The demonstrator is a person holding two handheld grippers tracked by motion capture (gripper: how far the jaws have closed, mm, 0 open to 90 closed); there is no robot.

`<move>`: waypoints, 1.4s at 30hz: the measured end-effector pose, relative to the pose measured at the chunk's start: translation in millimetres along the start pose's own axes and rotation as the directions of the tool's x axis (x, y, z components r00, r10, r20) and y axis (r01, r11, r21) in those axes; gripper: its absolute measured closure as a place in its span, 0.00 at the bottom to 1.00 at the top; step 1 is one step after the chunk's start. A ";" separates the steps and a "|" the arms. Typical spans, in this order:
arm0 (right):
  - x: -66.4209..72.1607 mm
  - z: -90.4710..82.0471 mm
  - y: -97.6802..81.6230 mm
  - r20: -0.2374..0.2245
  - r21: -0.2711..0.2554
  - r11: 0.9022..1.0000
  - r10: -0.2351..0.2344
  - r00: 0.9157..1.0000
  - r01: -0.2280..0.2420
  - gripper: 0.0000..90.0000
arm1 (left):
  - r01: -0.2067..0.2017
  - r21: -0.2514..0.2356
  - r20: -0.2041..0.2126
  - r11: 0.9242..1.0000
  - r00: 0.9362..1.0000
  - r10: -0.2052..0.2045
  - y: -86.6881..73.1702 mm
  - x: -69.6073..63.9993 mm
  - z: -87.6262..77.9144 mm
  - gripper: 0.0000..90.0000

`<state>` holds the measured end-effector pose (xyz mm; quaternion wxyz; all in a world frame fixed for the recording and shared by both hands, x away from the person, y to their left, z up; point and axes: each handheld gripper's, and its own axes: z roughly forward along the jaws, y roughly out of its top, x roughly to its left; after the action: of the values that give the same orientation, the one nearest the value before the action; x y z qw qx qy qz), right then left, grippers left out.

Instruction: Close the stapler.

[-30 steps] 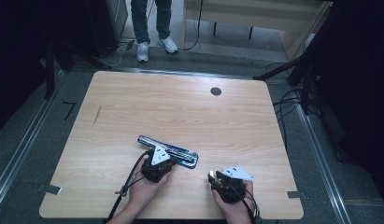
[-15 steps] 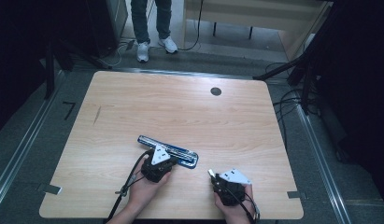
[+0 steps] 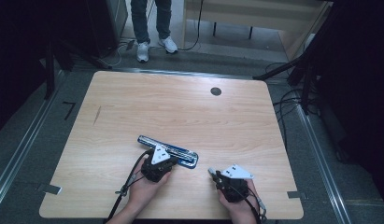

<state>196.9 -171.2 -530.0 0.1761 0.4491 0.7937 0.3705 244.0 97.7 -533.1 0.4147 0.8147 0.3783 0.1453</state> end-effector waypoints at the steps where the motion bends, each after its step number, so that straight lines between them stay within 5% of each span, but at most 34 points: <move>1: -0.7 -0.5 1.4 -0.002 -0.002 1.000 -0.005 1.000 0.005 0.89 | 0.000 0.000 0.000 1.000 1.000 0.000 0.0 0.0 0.0 1.00; 17: -11.9 -2.6 40.3 -0.082 -0.059 0.990 -0.129 0.988 0.125 0.89 | -0.002 0.008 -0.003 1.000 1.000 0.002 0.3 -0.2 0.4 1.00; 25: -7.8 9.2 62.6 -0.119 -0.058 0.977 -0.212 0.970 0.206 0.89 | 0.000 0.009 -0.001 1.000 1.000 0.000 0.3 0.1 0.4 1.00; 32: -7.0 15.8 71.6 -0.151 -0.063 0.973 -0.231 0.961 0.223 0.89 | 0.000 0.007 0.001 1.000 1.000 0.000 0.3 0.5 0.5 1.00; 42: -0.5 29.3 89.2 -0.204 -0.049 0.954 -0.301 0.932 0.297 0.89 | 0.008 0.002 0.002 1.000 1.000 -0.008 0.2 0.2 0.8 1.00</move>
<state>267.1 -130.3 -482.9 0.1498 0.2801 0.8637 0.3914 244.7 97.3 -533.4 0.4147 0.8137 0.3815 0.1424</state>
